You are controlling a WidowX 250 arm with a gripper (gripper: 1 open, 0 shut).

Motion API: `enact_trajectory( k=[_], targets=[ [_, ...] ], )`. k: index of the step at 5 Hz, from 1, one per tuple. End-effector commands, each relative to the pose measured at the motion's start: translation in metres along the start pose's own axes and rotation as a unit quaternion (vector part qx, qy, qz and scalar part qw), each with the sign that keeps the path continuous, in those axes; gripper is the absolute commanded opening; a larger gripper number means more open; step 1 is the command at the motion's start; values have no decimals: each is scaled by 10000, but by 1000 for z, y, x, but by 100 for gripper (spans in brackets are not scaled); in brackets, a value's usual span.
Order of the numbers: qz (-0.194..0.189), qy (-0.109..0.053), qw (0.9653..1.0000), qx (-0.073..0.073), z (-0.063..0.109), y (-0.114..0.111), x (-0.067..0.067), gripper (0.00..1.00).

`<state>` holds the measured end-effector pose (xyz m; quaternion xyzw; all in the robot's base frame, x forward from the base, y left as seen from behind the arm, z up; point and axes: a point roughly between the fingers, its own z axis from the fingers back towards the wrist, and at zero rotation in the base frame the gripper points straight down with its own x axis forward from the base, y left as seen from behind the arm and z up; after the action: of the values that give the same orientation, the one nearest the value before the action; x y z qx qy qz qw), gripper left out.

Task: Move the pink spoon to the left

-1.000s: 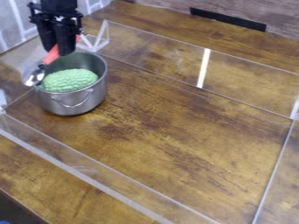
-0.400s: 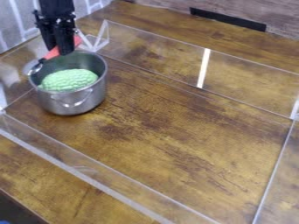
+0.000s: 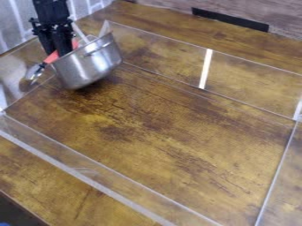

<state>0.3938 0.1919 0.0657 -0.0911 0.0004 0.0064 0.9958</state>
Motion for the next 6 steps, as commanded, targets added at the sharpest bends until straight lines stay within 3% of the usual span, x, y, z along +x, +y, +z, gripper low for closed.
enact_trajectory(
  k=[1, 3, 6],
  targets=[
    [13, -374, 9993, 65, 41, -12, 5, 0],
    [5, -329, 9993, -185, 44, -17, 13, 0],
    [725, -327, 9955, -514, 40, -10, 7, 0]
  ],
)
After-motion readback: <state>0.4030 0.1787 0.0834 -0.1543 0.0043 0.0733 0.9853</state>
